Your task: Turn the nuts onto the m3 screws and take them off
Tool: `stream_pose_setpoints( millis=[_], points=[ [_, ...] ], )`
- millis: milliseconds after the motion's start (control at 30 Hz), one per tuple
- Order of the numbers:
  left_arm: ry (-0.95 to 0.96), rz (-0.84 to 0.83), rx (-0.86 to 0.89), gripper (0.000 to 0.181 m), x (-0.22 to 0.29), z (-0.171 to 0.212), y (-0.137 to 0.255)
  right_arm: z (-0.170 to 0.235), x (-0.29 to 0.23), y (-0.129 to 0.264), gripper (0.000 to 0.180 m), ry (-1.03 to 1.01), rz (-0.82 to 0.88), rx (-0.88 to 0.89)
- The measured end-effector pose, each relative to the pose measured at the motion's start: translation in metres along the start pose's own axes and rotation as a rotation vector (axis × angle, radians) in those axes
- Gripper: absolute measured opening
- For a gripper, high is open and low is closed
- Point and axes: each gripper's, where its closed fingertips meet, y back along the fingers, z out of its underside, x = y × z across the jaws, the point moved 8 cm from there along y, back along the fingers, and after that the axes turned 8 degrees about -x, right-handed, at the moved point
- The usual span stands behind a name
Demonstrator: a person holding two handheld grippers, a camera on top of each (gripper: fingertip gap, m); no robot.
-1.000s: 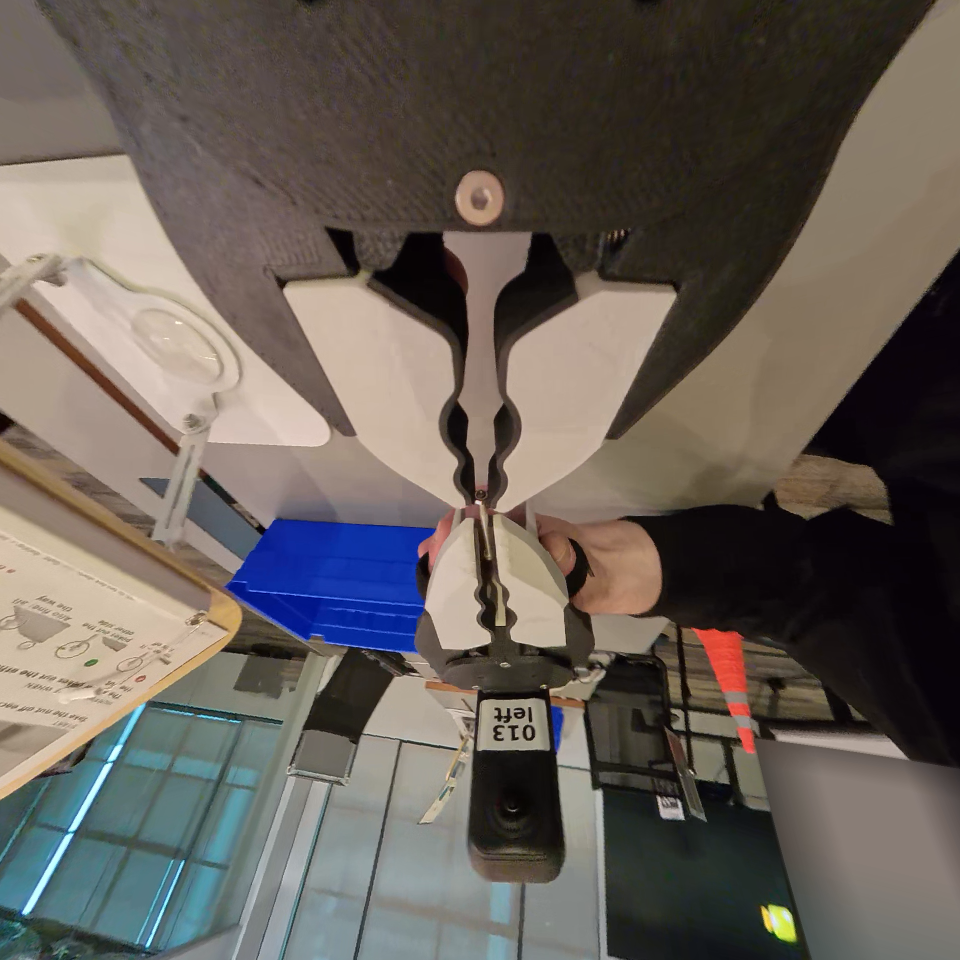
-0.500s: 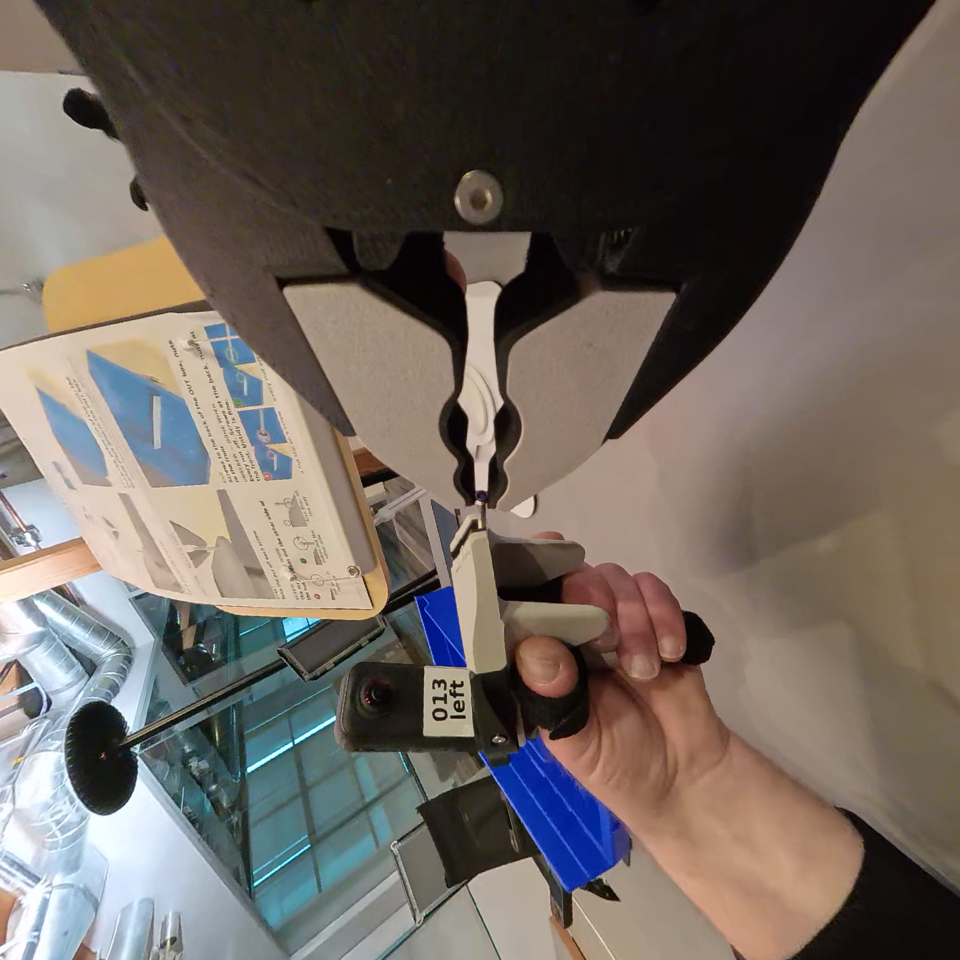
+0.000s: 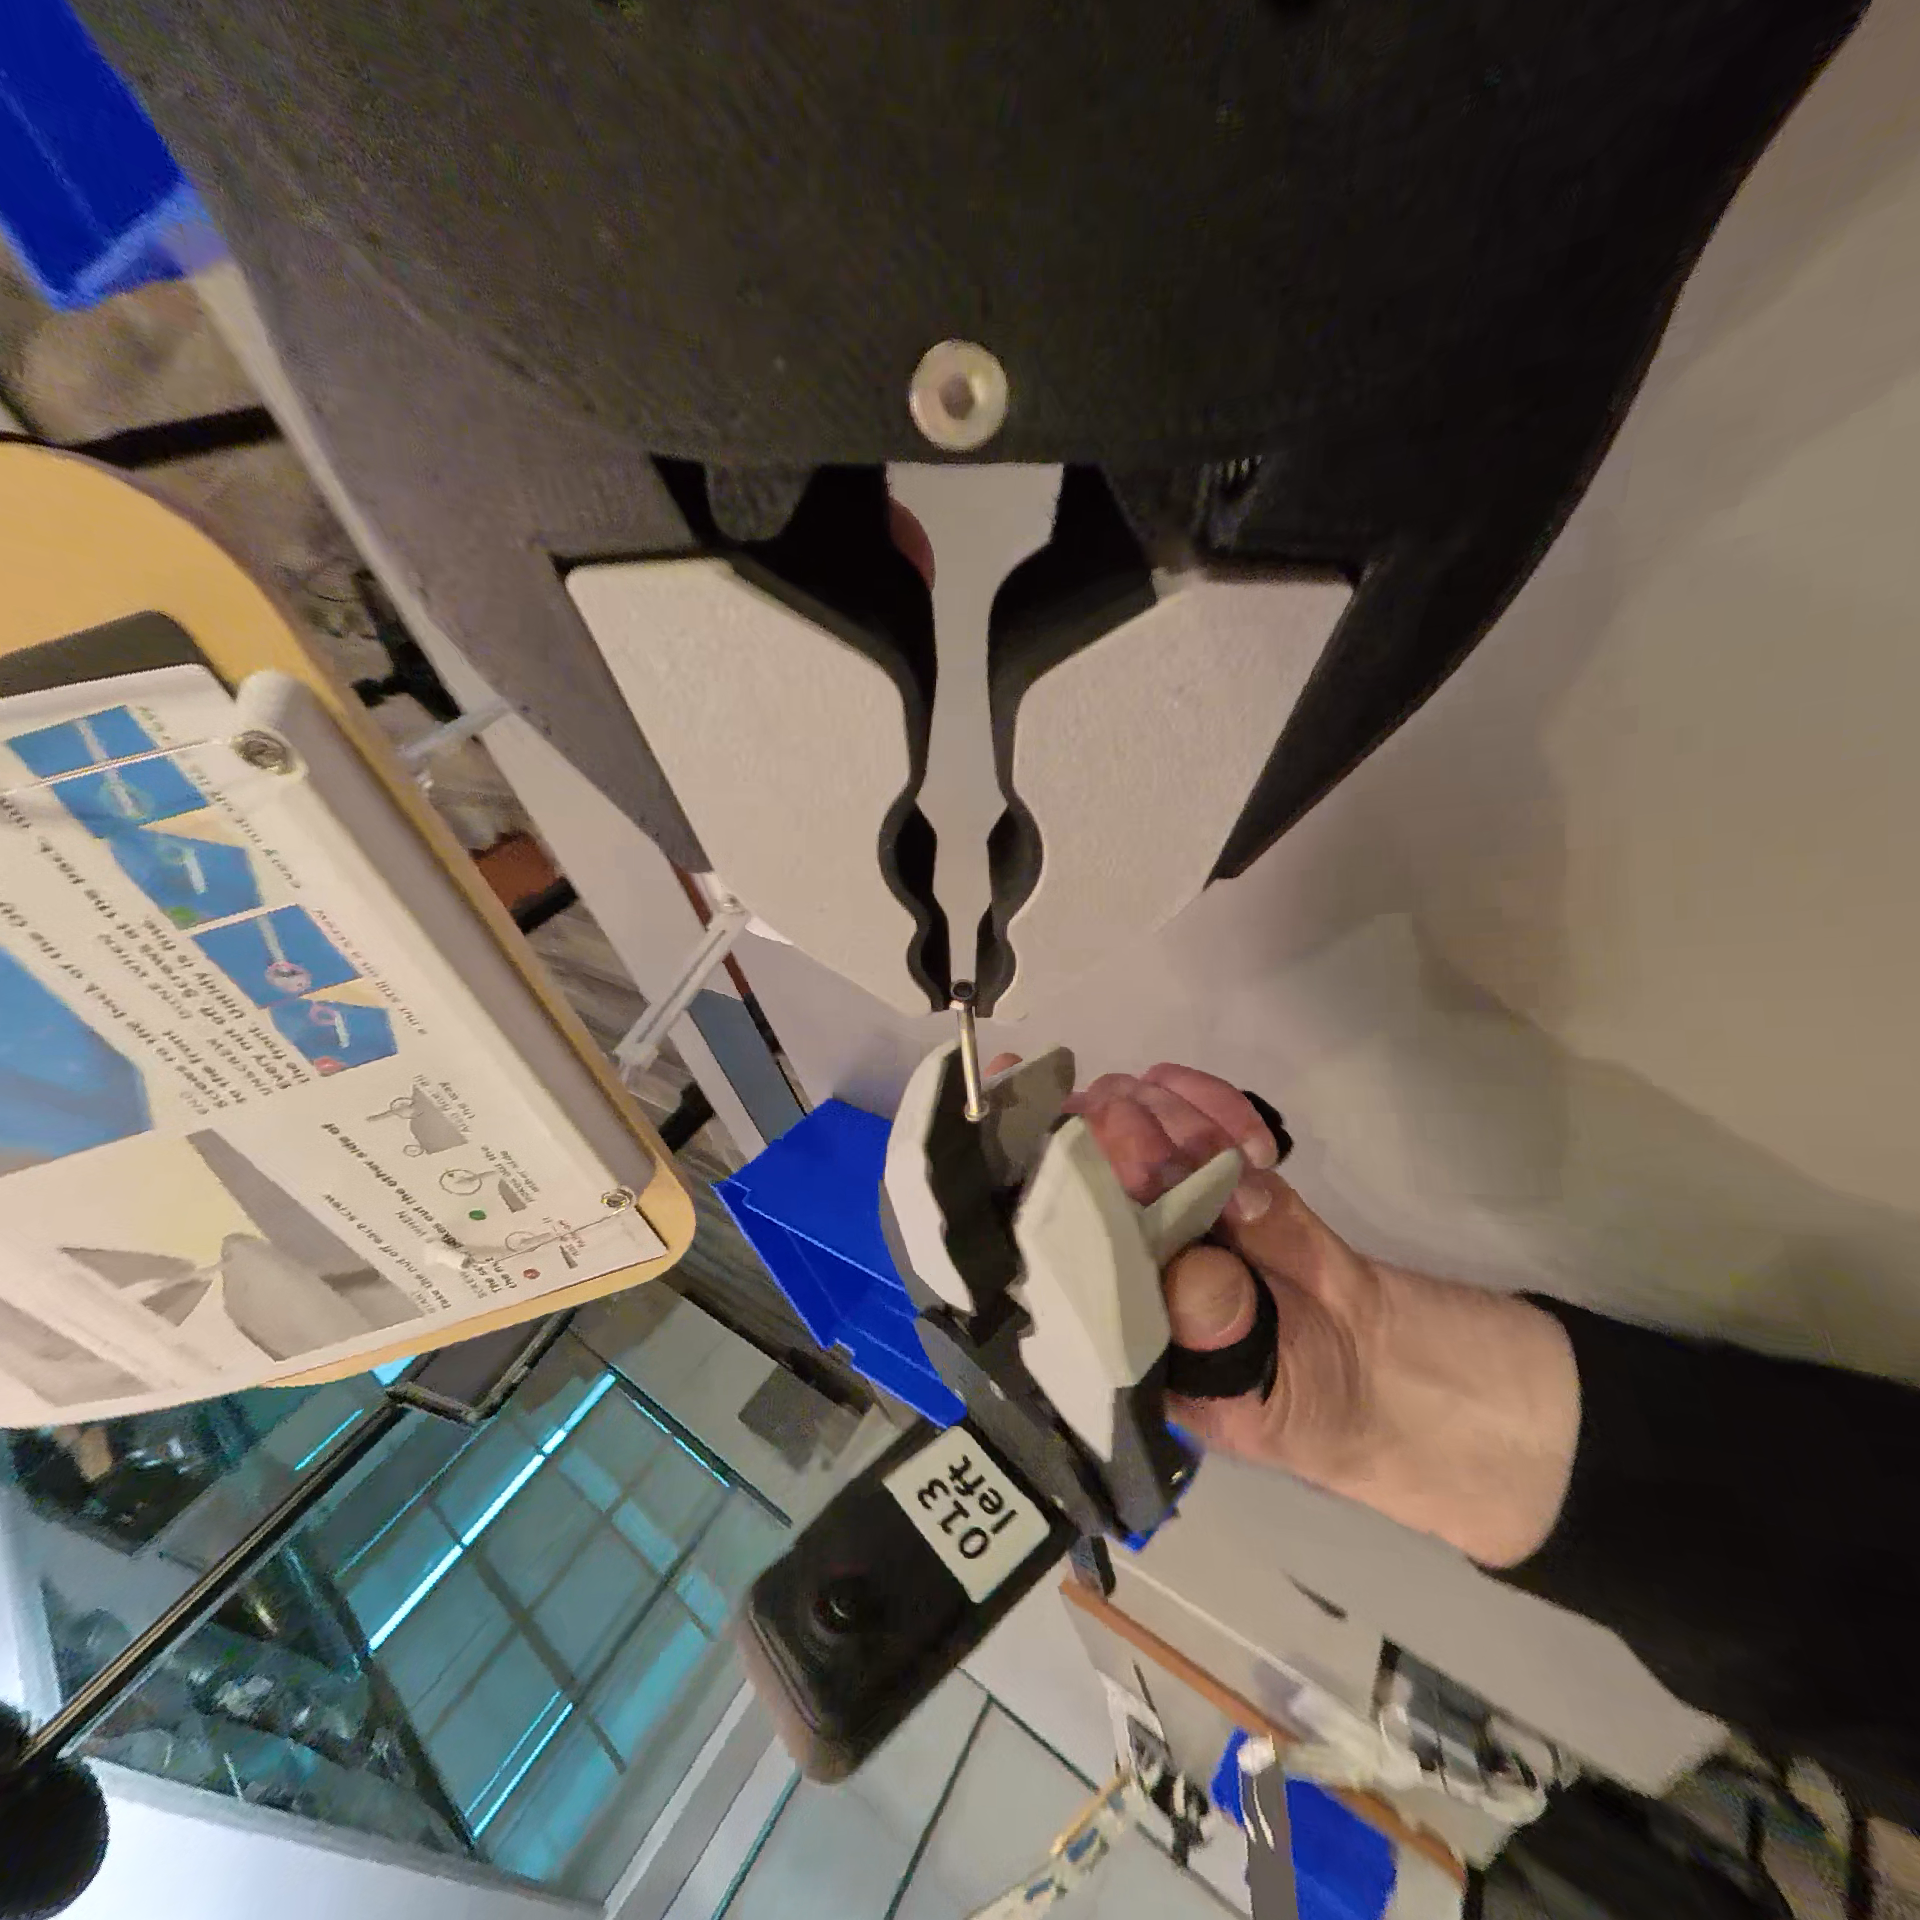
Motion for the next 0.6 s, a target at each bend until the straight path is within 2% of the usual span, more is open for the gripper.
stream_pose_setpoints(
  millis=[33, 133, 333, 600],
  points=[
    [-0.056, -0.032, -0.03, 0.025, 0.003, 0.0, -0.001, 0.001, 0.002, 0.001, 0.005, -0.044, -0.03, 0.016],
    [-0.221, -0.165, -0.057, 0.021, 0.01, -0.004, -0.004, 0.005, 0.006, 0.002, 0.005, -0.148, -0.101, 0.059],
    [-0.386, -0.291, -0.102, 0.016, 0.017, -0.004, -0.008, 0.011, 0.011, 0.002, 0.005, -0.308, -0.214, 0.133],
    [-0.418, -0.33, -0.076, 0.004, 0.018, -0.006, -0.007, 0.011, 0.011, 0.002, 0.005, -0.38, -0.282, 0.179]
  ],
)
